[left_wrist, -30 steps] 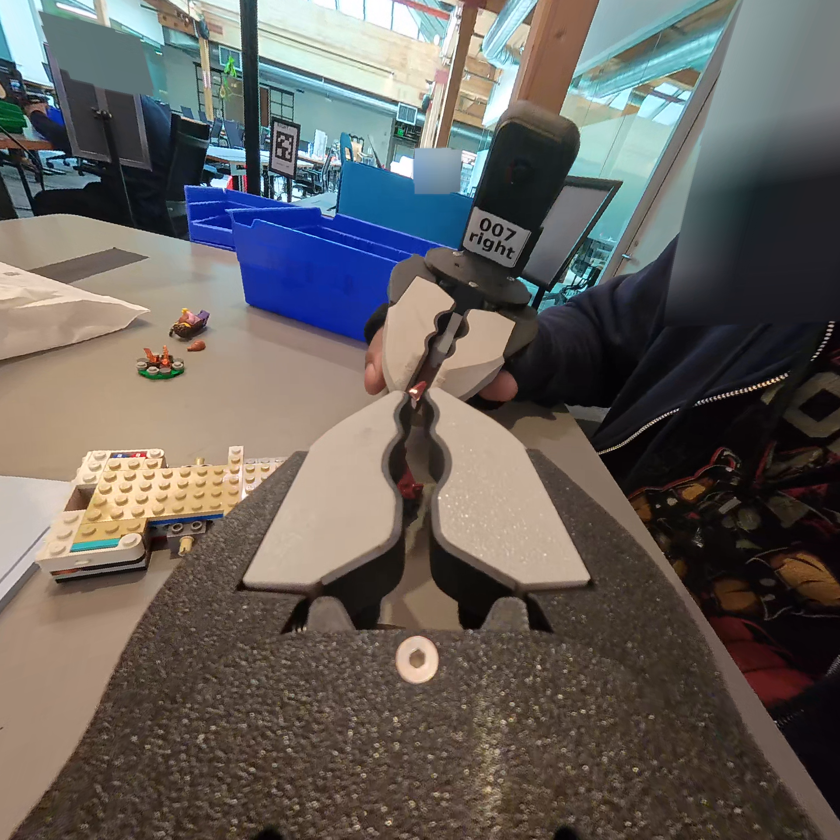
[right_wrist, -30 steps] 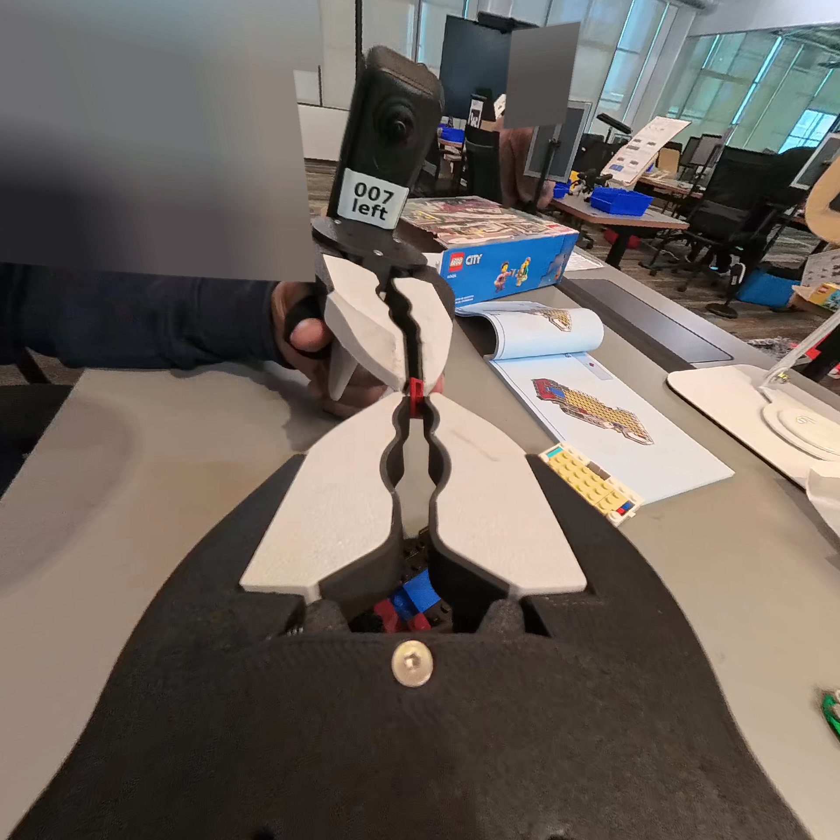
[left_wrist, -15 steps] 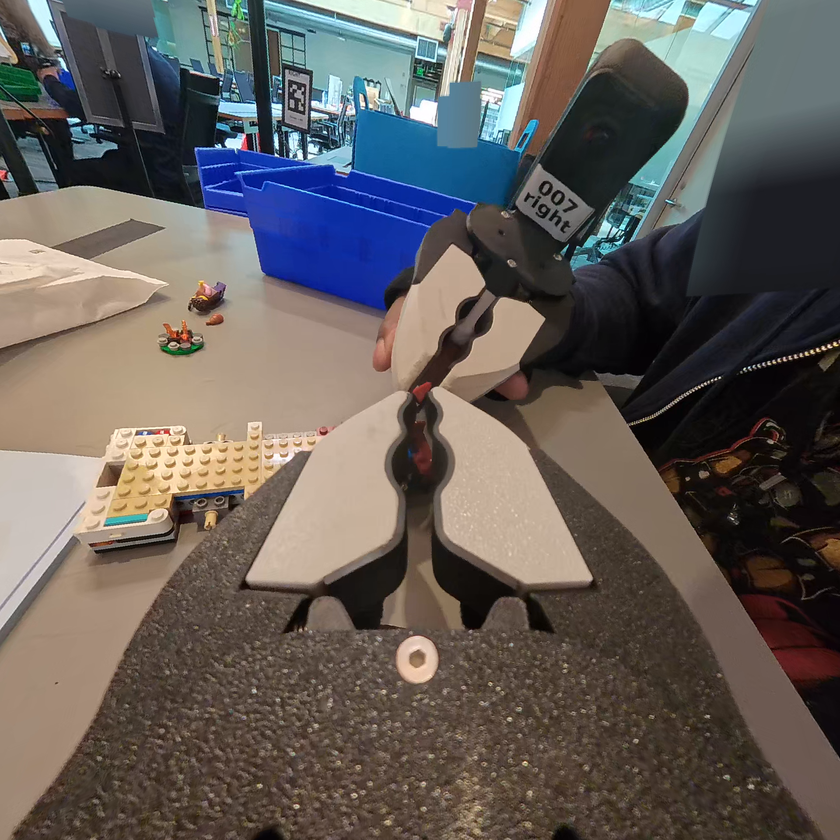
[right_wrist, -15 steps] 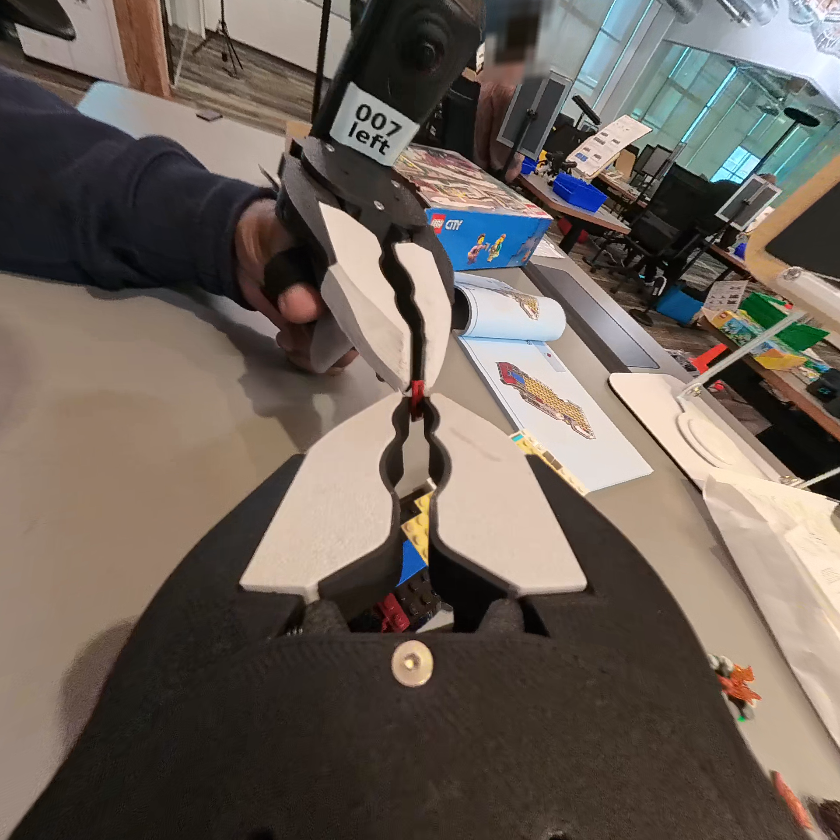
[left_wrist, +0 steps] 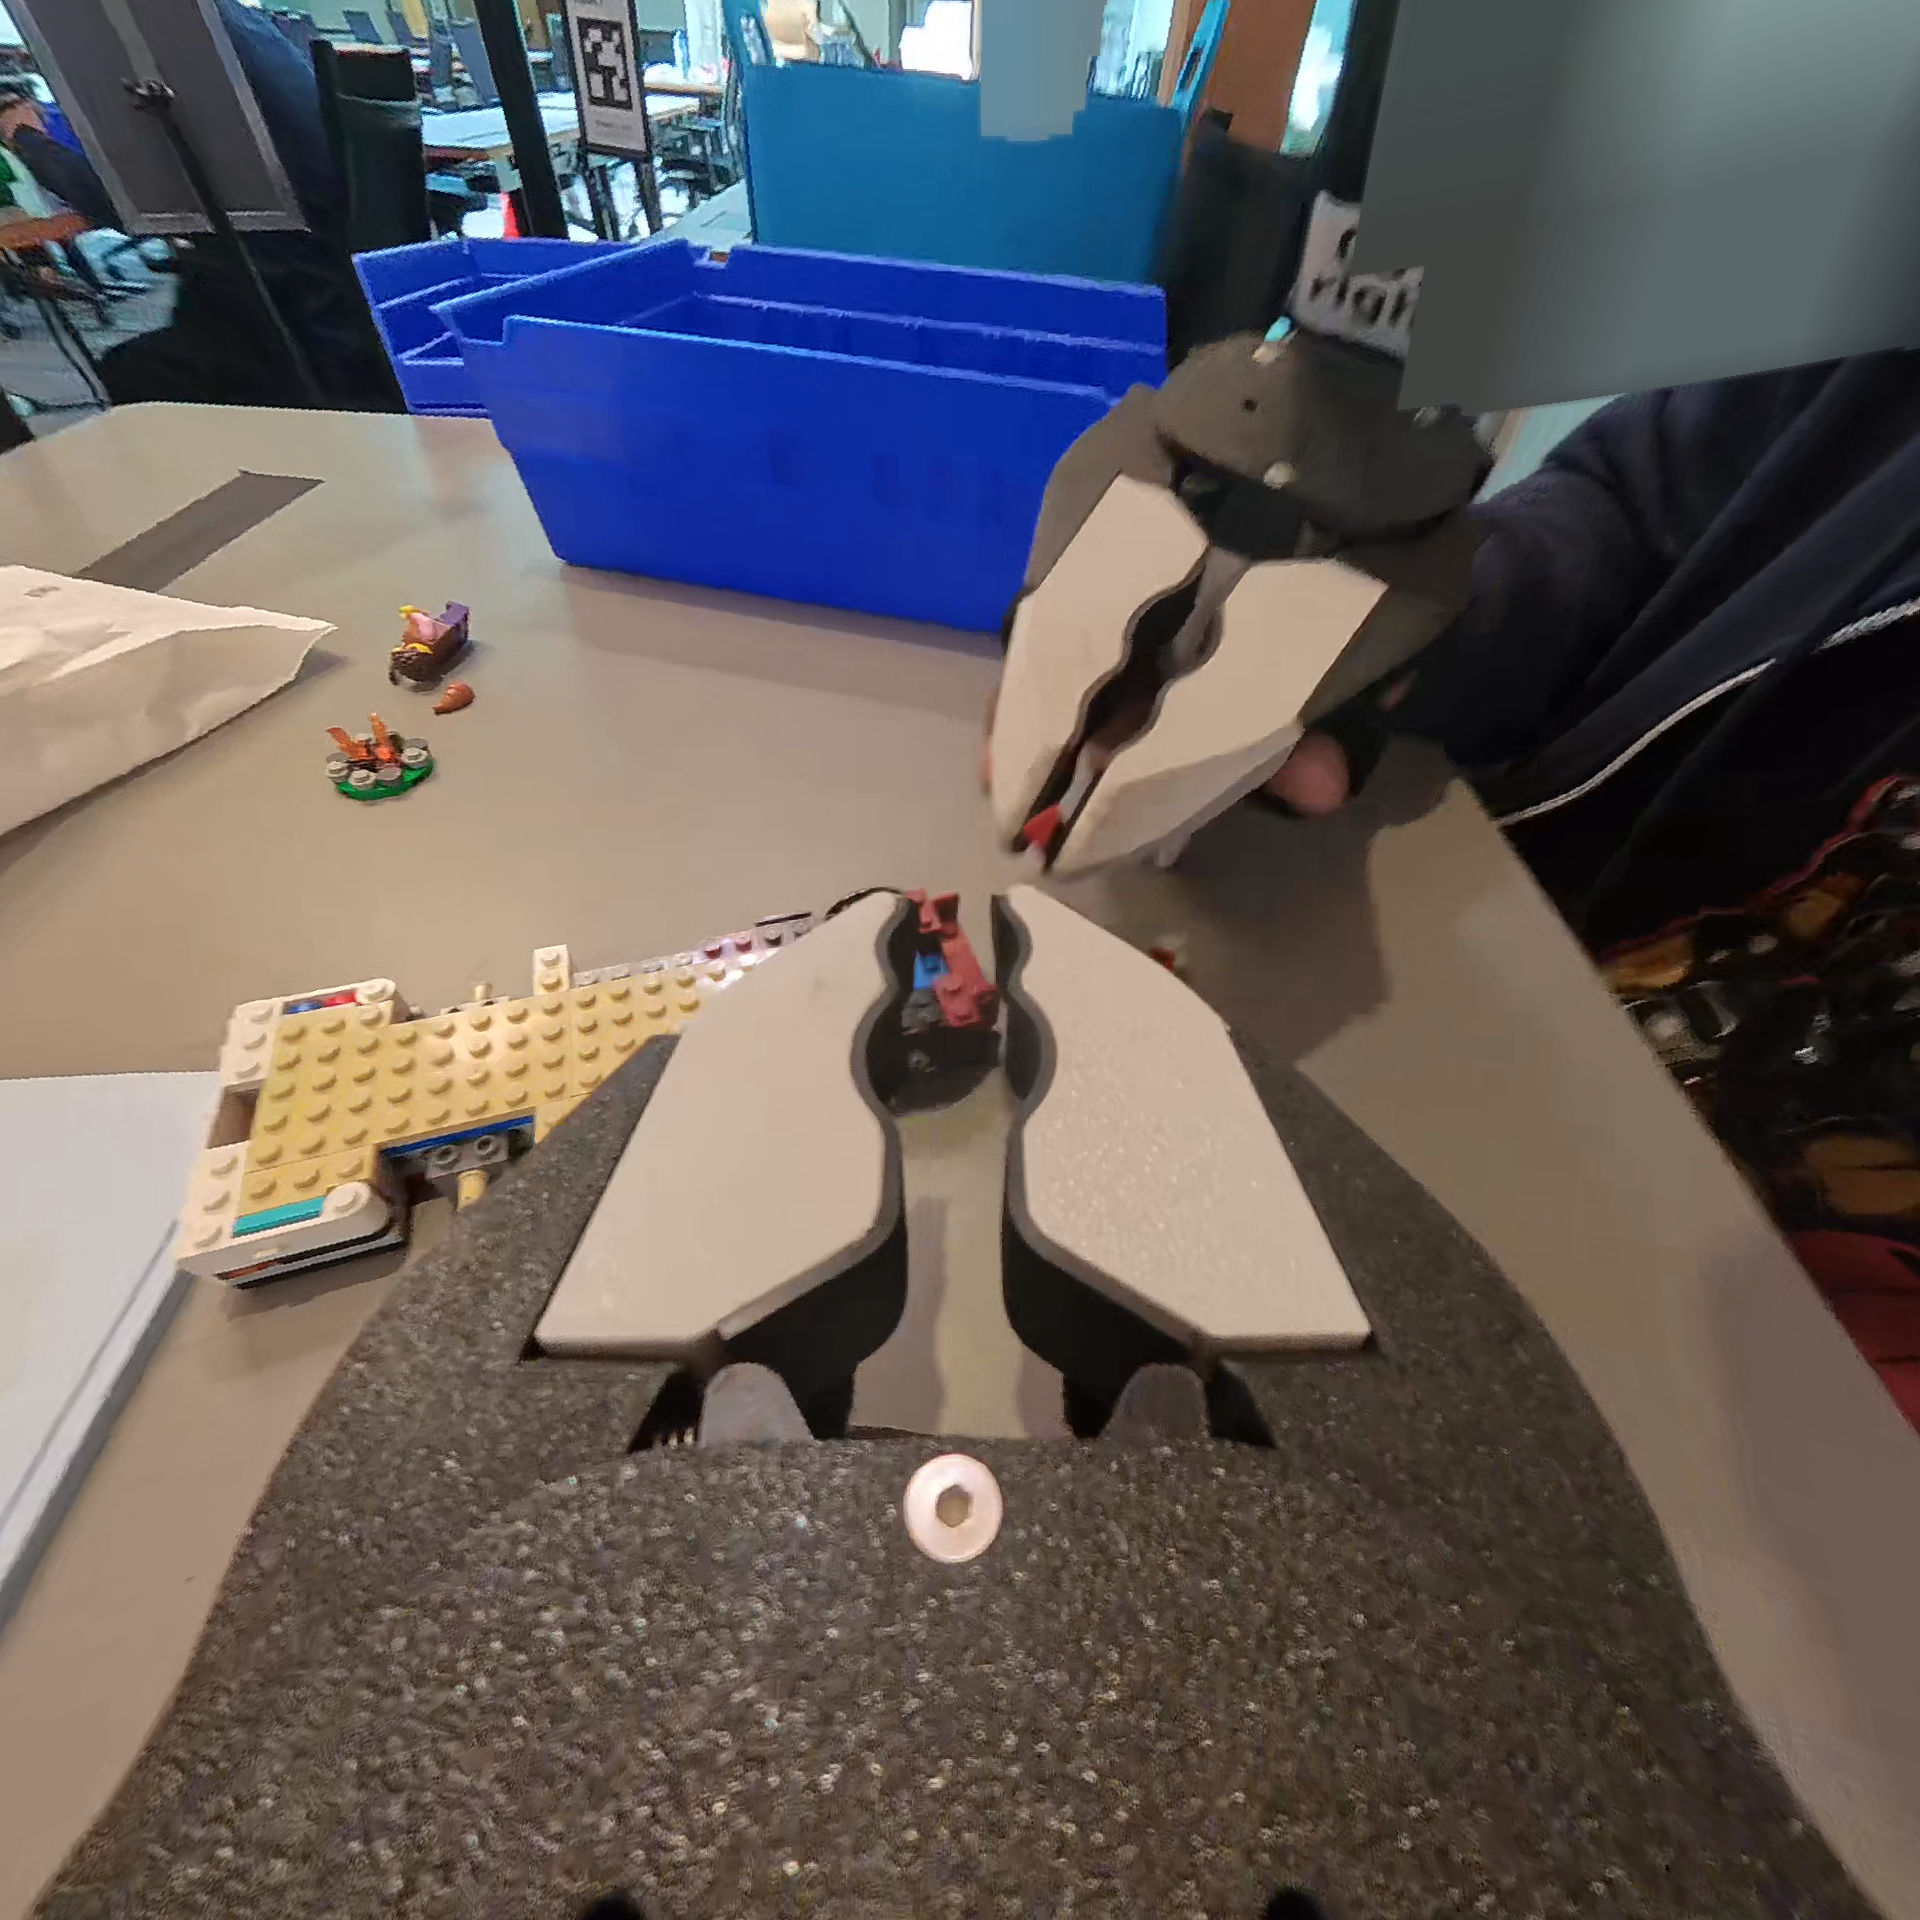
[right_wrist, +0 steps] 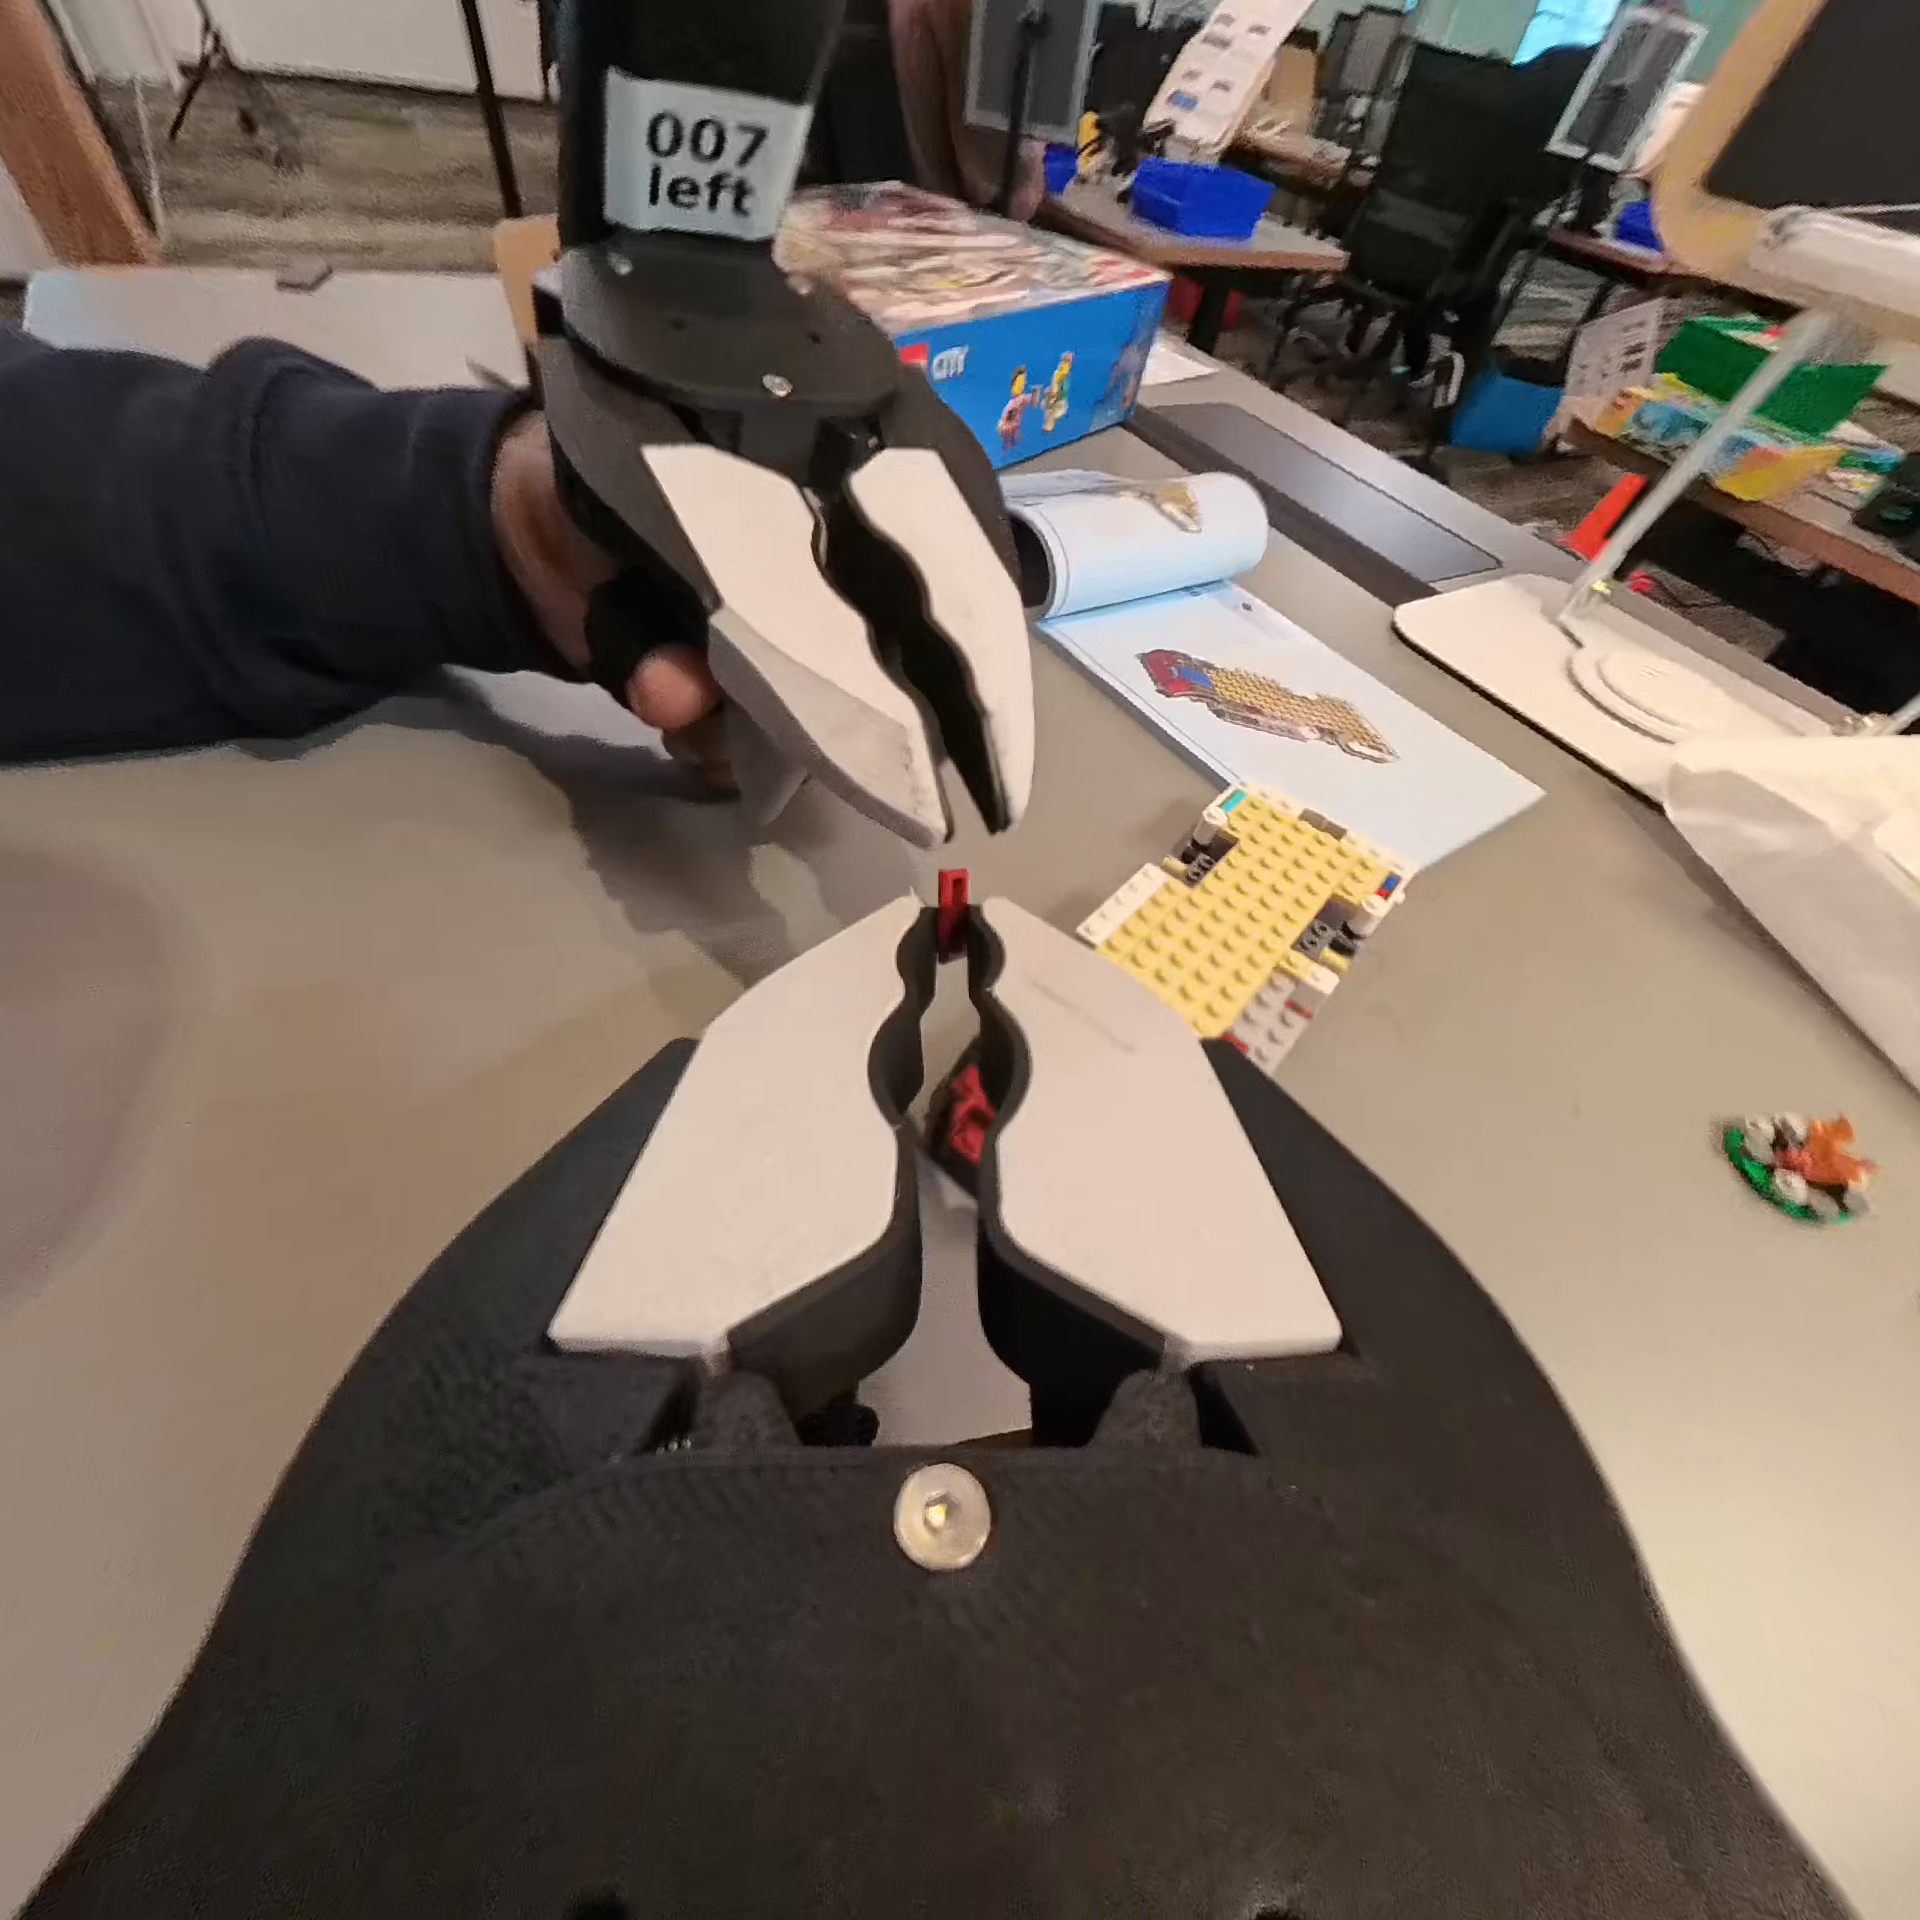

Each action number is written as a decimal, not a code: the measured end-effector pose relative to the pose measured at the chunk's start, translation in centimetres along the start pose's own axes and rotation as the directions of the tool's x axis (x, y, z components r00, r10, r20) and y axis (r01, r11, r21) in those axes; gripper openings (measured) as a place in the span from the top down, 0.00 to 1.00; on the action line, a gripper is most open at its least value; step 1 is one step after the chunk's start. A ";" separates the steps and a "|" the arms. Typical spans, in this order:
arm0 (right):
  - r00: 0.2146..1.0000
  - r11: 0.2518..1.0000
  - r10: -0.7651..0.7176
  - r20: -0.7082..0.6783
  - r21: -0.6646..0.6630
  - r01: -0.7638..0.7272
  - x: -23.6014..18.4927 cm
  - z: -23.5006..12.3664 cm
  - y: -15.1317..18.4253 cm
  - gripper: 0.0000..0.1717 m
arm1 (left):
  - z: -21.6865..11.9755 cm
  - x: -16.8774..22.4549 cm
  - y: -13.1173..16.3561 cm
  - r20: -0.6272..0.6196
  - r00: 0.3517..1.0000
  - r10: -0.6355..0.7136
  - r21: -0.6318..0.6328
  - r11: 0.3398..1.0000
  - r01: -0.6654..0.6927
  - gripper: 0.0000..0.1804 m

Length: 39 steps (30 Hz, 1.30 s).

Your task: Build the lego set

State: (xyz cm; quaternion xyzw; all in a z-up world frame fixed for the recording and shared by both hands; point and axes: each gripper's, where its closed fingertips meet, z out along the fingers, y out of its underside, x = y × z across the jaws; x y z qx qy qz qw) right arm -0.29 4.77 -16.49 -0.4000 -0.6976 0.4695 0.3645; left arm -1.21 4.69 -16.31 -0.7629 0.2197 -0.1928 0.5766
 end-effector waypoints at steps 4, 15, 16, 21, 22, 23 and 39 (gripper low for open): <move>0.994 0.996 0.088 -0.063 0.039 -0.086 0.7 -2.7 0.5 0.97 | 0.3 -0.9 2.0 0.073 0.968 0.240 -0.159 0.961 -0.226 0.83; 0.982 0.983 0.180 0.048 -0.050 -0.178 0.3 -3.7 2.0 0.97 | 2.8 -2.4 5.3 -0.338 0.747 0.573 -0.478 0.579 -0.661 0.62; 0.982 0.983 0.179 0.055 -0.056 -0.176 0.2 -3.8 2.1 0.97 | 2.9 -2.5 5.3 -0.387 0.740 0.550 -0.480 0.565 -0.671 0.62; 0.978 0.980 0.190 0.084 -0.082 -0.183 0.1 -3.9 2.7 0.97 | 3.6 -3.8 4.7 -0.576 0.707 0.409 -0.514 0.491 -0.703 0.57; 0.977 0.978 0.196 0.089 -0.086 -0.189 0.1 -4.0 2.8 0.97 | 3.6 -4.3 4.9 -0.608 0.692 0.388 -0.523 0.461 -0.717 0.56; 0.975 0.977 0.203 0.092 -0.084 -0.195 0.2 -4.0 2.8 0.97 | 3.6 -4.9 5.0 -0.634 0.679 0.370 -0.531 0.430 -0.730 0.56; 0.939 0.959 0.283 0.194 -0.070 -0.275 0.1 -4.5 2.5 0.97 | 4.2 -5.7 6.7 -0.860 0.445 0.250 -0.377 0.275 -0.884 0.55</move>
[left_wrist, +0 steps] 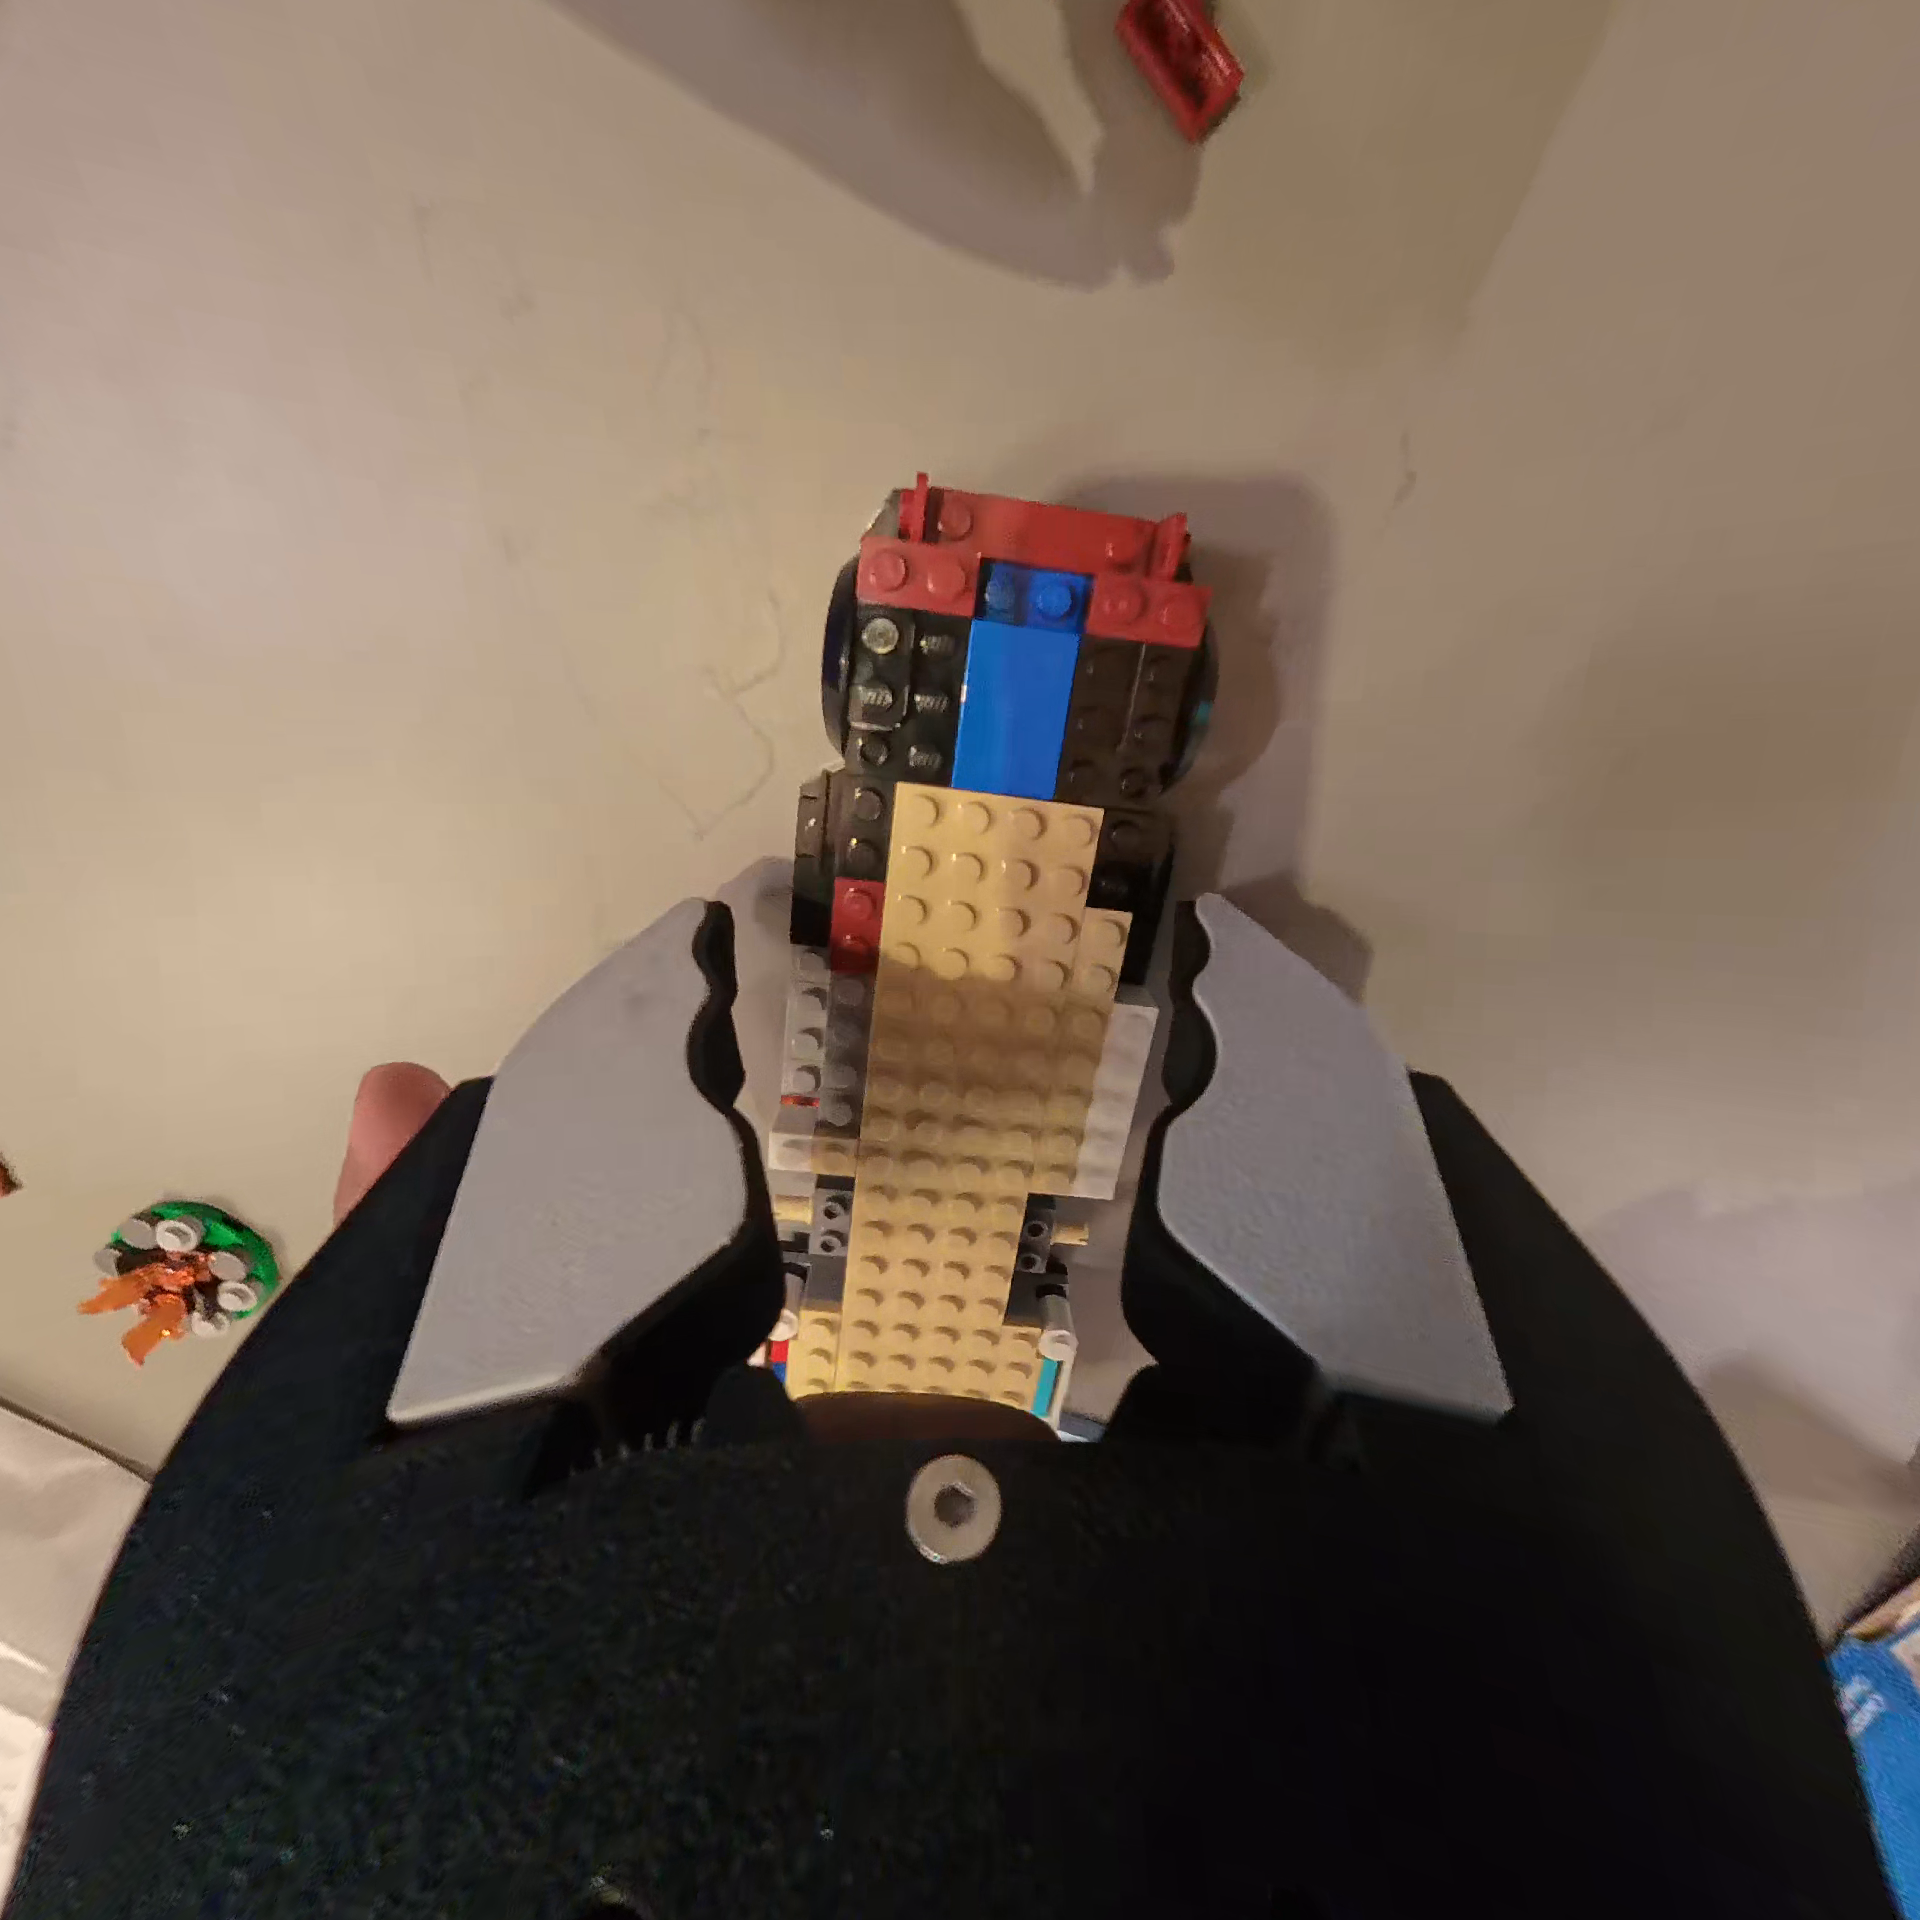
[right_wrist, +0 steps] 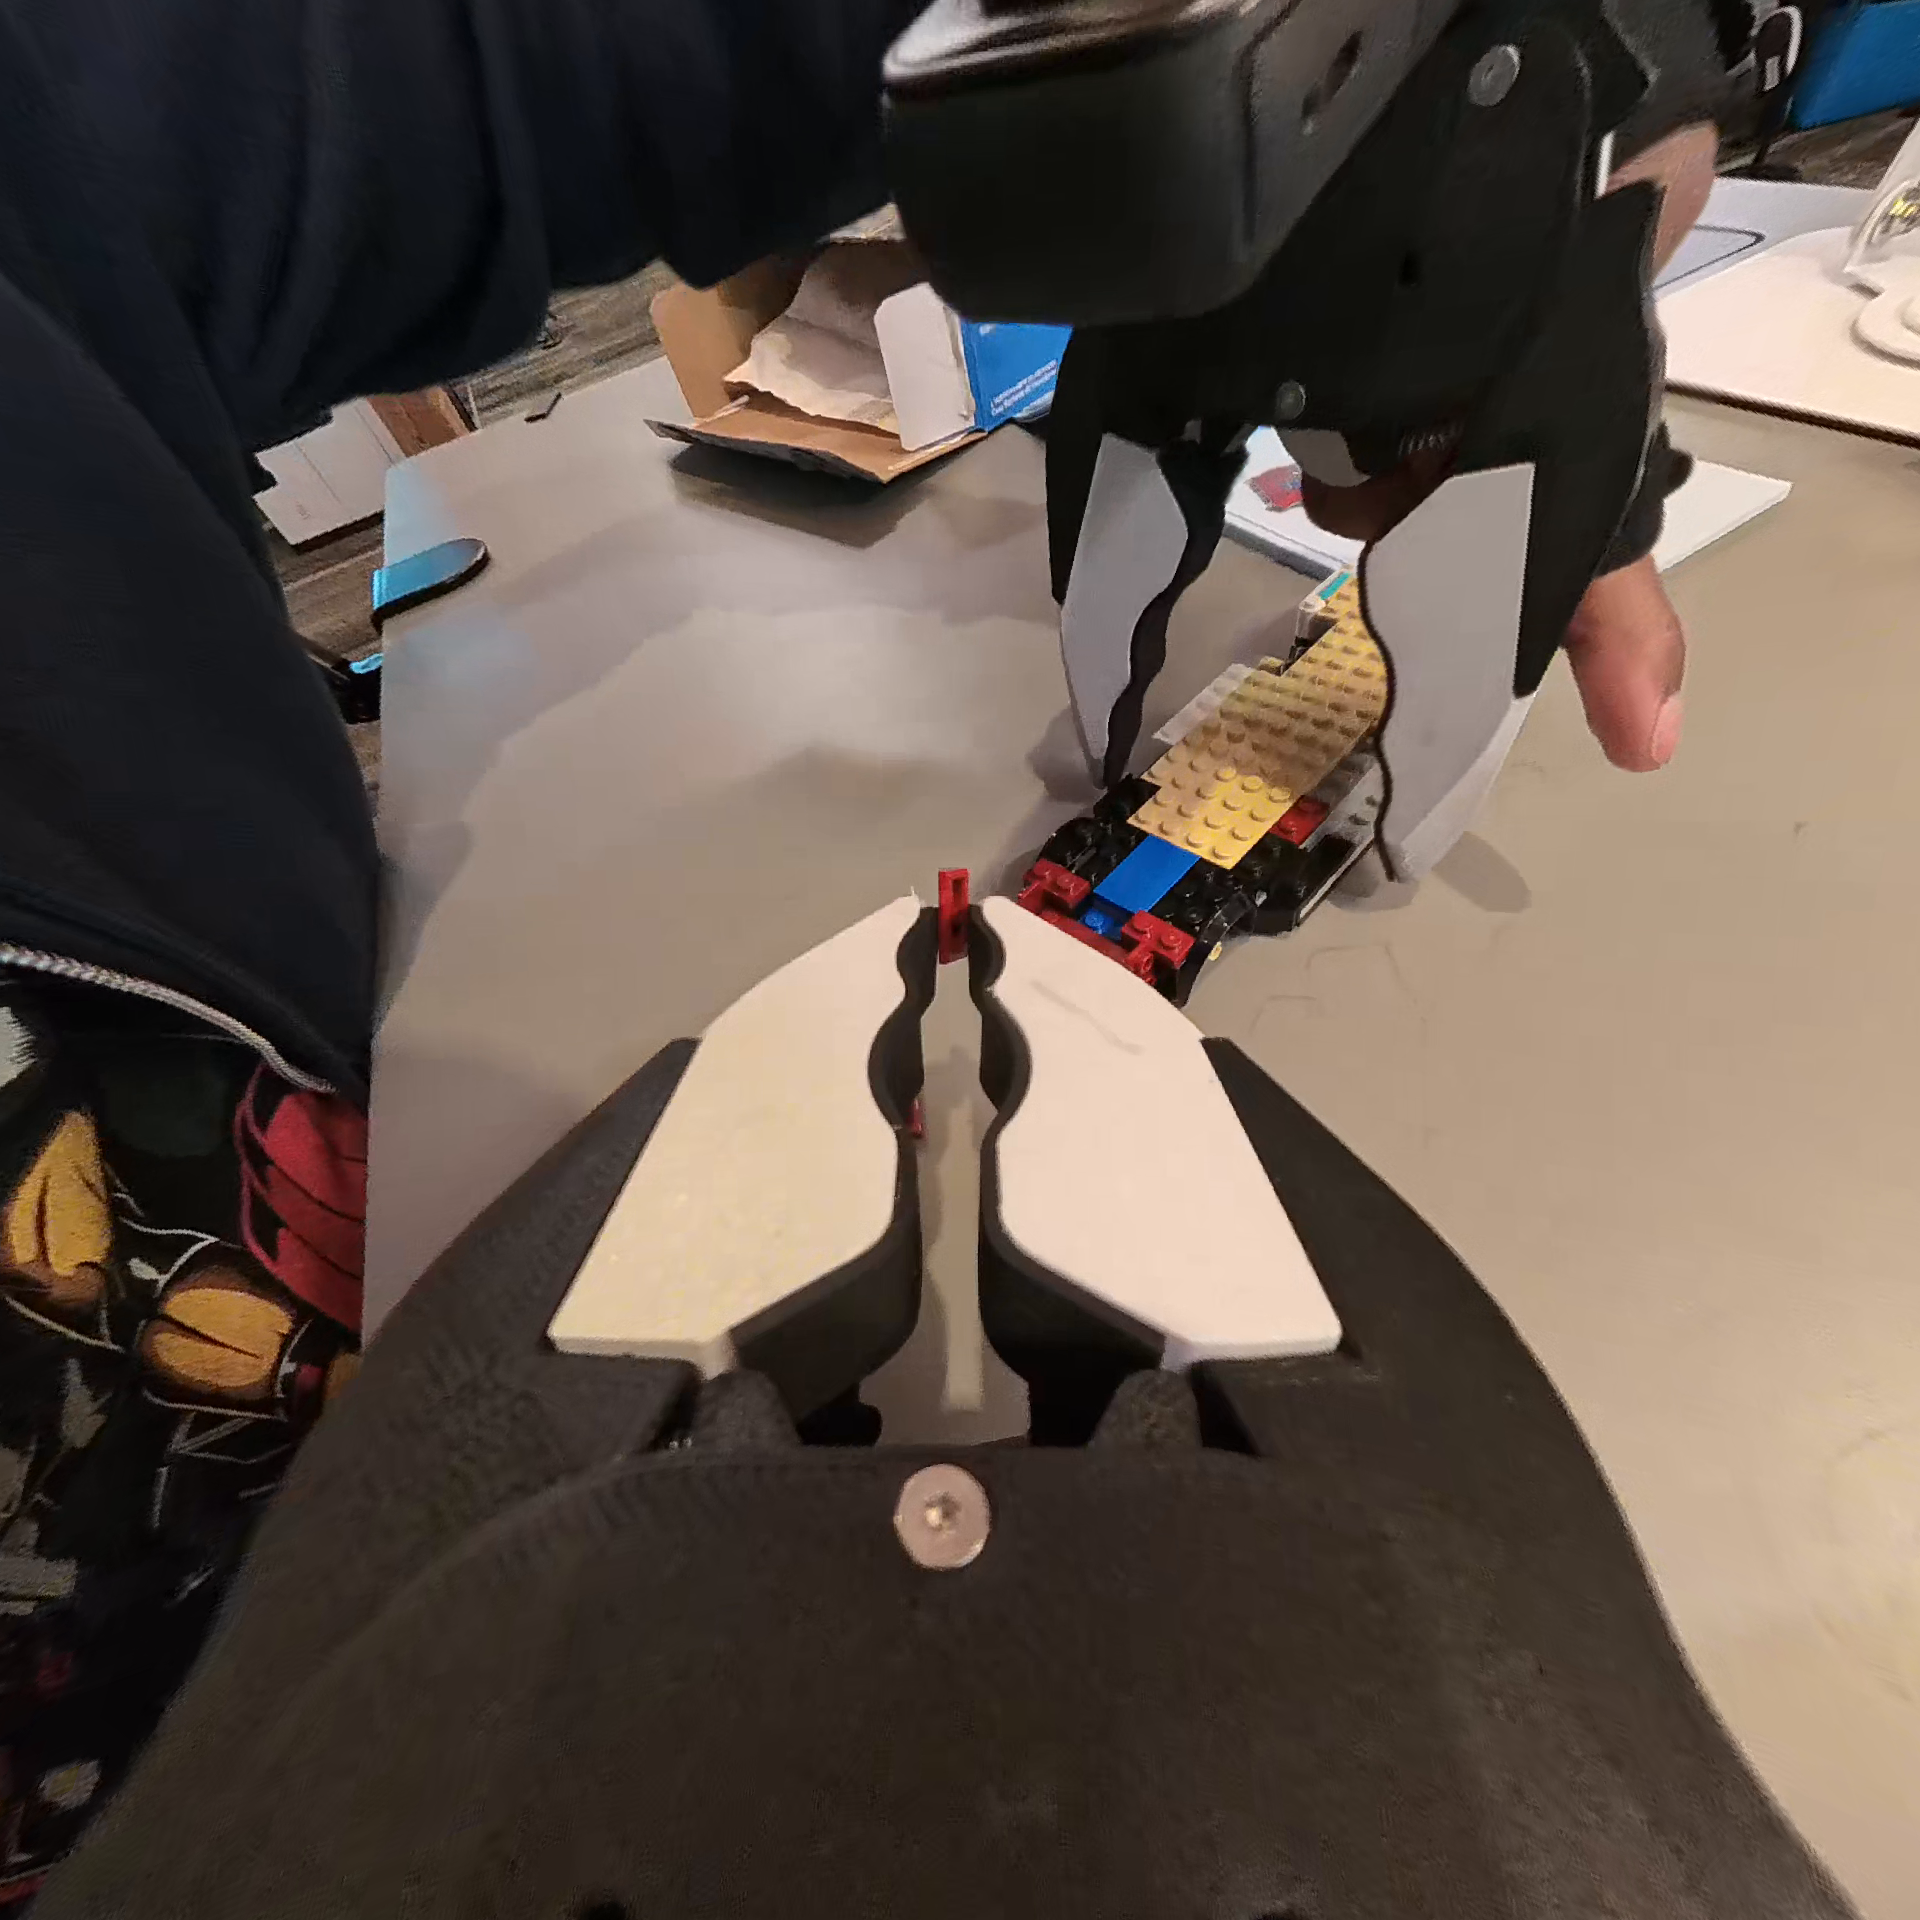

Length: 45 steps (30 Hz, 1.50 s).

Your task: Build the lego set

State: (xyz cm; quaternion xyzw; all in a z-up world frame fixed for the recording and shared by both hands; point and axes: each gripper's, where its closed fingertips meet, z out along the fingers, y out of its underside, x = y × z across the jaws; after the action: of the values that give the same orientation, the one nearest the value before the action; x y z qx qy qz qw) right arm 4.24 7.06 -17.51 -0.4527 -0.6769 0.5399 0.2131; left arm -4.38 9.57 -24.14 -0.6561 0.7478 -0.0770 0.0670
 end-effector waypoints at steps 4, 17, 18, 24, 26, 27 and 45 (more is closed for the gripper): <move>1.000 1.000 0.005 0.016 -0.005 -0.005 -0.1 0.1 0.1 0.97 | 0.7 0.1 0.2 -0.021 1.000 0.023 -0.011 1.000 -0.023 0.56; 1.000 0.999 -0.003 -0.015 -0.049 0.002 0.5 -0.4 0.6 0.97 | 0.5 -0.3 -1.2 0.053 0.968 -0.244 0.167 0.958 0.232 0.62; 1.000 0.999 -0.004 -0.021 -0.054 0.003 0.5 -0.5 0.6 0.97 | 0.3 -0.3 -1.4 0.063 0.958 -0.278 0.198 0.945 0.261 0.62; 0.998 0.997 -0.032 -0.053 -0.072 0.028 0.7 -2.1 -0.5 0.97 | -2.6 -1.6 -2.9 0.189 0.849 -0.493 0.398 0.829 0.393 0.62; 0.996 0.996 -0.050 -0.067 -0.080 0.044 0.8 -2.8 -1.3 0.97 | -4.2 -2.1 -3.8 0.224 0.793 -0.566 0.494 0.767 0.408 0.62; 0.996 0.995 -0.057 -0.072 -0.084 0.051 0.8 -3.2 -1.9 0.97 | -5.1 -2.3 -4.3 0.237 0.766 -0.598 0.551 0.732 0.401 0.62; 0.872 0.796 -0.490 0.007 -0.403 0.451 -1.5 -2.2 -11.3 0.97 | -10.9 -1.0 -6.4 0.171 0.284 -0.943 0.938 0.244 0.247 0.62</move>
State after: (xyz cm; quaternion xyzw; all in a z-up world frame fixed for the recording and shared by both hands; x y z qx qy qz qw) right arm 2.35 6.94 -6.08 -0.3291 -0.8509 0.3003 0.2782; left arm -0.21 10.06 -12.20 -0.7753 0.1570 -0.1366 0.5963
